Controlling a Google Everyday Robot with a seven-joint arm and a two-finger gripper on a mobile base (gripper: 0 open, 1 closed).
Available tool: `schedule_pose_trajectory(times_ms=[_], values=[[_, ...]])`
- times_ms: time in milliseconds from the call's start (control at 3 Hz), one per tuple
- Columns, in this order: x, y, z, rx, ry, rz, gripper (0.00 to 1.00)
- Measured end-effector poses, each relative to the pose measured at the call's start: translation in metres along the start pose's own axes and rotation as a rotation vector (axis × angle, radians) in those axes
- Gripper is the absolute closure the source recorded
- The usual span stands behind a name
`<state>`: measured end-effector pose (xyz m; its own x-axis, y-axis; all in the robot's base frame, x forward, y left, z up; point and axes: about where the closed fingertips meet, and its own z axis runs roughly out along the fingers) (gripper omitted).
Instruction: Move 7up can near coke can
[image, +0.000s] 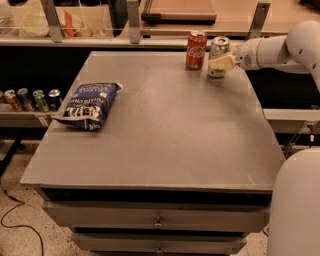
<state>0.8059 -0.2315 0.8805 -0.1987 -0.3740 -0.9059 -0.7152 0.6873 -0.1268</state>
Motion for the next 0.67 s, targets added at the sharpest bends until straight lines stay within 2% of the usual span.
schedule_pose_trajectory(times_ms=[333, 667], values=[[0.0, -0.0029, 0.0044, 0.001, 0.001, 0.008, 0.87], [0.0012, -0.0042, 0.0063, -0.003, 0.005, 0.02, 0.64]])
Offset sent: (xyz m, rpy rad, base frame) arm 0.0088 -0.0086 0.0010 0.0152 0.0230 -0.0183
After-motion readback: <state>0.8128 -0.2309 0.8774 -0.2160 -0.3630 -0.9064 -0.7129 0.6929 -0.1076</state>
